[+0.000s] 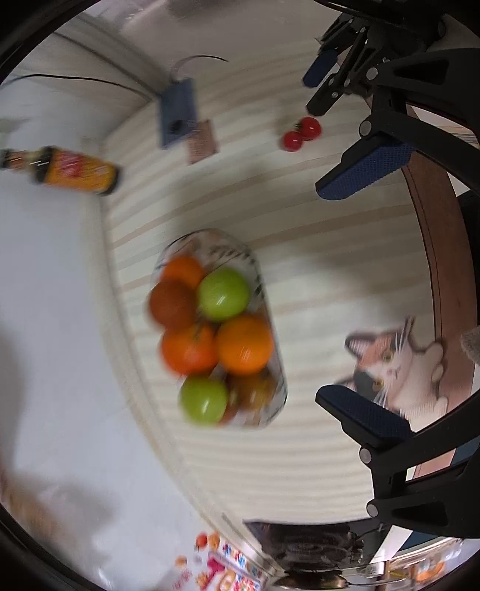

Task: Organize fruits
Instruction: 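Grasp a red tomato with the left tool while the right tool grasps the other tomato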

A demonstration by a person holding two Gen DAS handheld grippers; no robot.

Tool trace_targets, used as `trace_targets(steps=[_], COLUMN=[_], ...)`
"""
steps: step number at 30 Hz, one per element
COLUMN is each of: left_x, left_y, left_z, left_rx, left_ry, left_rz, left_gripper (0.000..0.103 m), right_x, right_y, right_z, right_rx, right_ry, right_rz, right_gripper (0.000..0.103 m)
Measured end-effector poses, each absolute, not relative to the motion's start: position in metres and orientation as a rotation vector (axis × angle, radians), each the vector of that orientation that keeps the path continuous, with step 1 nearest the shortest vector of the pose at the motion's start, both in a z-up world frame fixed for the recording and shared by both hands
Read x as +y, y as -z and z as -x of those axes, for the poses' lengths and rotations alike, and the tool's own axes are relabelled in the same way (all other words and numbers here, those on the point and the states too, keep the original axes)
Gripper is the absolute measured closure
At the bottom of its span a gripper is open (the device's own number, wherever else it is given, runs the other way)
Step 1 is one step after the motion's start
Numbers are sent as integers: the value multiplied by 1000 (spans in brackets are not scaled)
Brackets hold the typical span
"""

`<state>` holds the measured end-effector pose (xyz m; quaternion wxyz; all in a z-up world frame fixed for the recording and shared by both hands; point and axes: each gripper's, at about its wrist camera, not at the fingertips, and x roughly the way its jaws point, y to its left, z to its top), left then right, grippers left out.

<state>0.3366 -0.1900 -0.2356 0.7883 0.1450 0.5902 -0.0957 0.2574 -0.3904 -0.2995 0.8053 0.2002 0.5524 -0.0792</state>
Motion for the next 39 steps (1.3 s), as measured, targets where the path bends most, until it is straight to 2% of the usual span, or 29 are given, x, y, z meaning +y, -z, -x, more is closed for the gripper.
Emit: trace_targets(steps=[6, 11, 23, 25, 27, 28, 30, 33, 36, 39], left_x=[-223, -249, -326, -337, -346, -350, -355, -359, -356, -349], left_y=[279, 294, 335, 341, 347, 350, 355, 361, 364, 360], left_z=[-348, -358, -350, -343, -338, -336, -332, -329, -327, -329], left_rx=[1369, 1415, 1492, 1491, 1495, 1499, 1499, 1504, 1498, 1486], left_ry=[234, 285, 482, 515, 535, 544, 555, 561, 563, 565], left_rz=[-352, -347, -416, -436, -455, -461, -474, -469, -452, -432], left_gripper=[0, 0, 2, 9, 29, 33, 54, 74, 79, 80], right_x=[-393, -393, -448, -457, -465, -468, -472, -473, -472, -468], right_y=[338, 352, 332, 332, 332, 333, 334, 334, 333, 331], right_z=[-271, -275, -232, -225, -219, -216, -211, -209, -206, -207], right_rx=[1243, 1256, 1185, 1184, 1188, 1189, 1191, 1188, 1181, 1172], right_ry=[152, 115, 221, 244, 264, 273, 286, 291, 290, 284], right_rz=[-431, -413, -491, -502, -508, -515, -523, -529, -535, -535], right_gripper=[49, 68, 69, 69, 69, 69, 69, 68, 68, 68])
